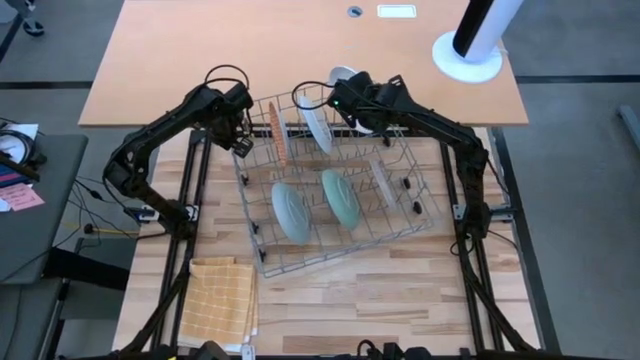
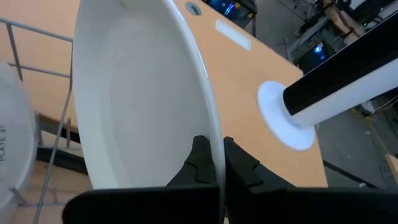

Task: Sort dishes
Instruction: Put the white plate in the dish rack

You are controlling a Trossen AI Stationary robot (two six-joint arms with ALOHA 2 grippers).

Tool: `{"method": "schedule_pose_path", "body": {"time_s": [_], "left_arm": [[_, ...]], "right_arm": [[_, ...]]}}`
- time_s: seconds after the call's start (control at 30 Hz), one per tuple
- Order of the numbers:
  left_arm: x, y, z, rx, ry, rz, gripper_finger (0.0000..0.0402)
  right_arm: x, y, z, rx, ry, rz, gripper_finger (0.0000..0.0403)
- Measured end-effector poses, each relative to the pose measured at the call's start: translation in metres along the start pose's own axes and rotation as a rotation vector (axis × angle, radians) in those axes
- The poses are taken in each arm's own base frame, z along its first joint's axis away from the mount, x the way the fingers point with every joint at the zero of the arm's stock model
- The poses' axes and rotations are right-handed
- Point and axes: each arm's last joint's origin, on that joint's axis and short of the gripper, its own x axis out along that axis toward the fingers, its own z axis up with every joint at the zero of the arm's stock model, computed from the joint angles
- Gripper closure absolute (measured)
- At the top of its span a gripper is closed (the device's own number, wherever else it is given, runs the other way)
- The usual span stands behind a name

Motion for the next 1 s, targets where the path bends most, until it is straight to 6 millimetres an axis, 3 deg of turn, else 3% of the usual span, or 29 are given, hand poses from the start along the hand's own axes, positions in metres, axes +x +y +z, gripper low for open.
{"method": "schedule_pose_path", "body": {"time_s": [0.27, 0.57, 1.0], "left_arm": [[0.0, 0.0, 0.002, -0.004, -0.017, -0.005, 0.0401], [0.0, -0.001, 0.003, -0.006, -0.029, -0.008, 0.0401], [0.0, -0.001, 0.004, -0.009, -0.041, -0.011, 0.0401]], "right_arm": [[0.004, 0.003, -0.002, 0.054, 0.022, -0.007, 0.0402], [-0.003, -0.009, 0.009, 0.084, -0.013, -0.008, 0.04], [-0.015, -0.009, 0.001, -0.012, 0.032, 0.02, 0.04]]}}
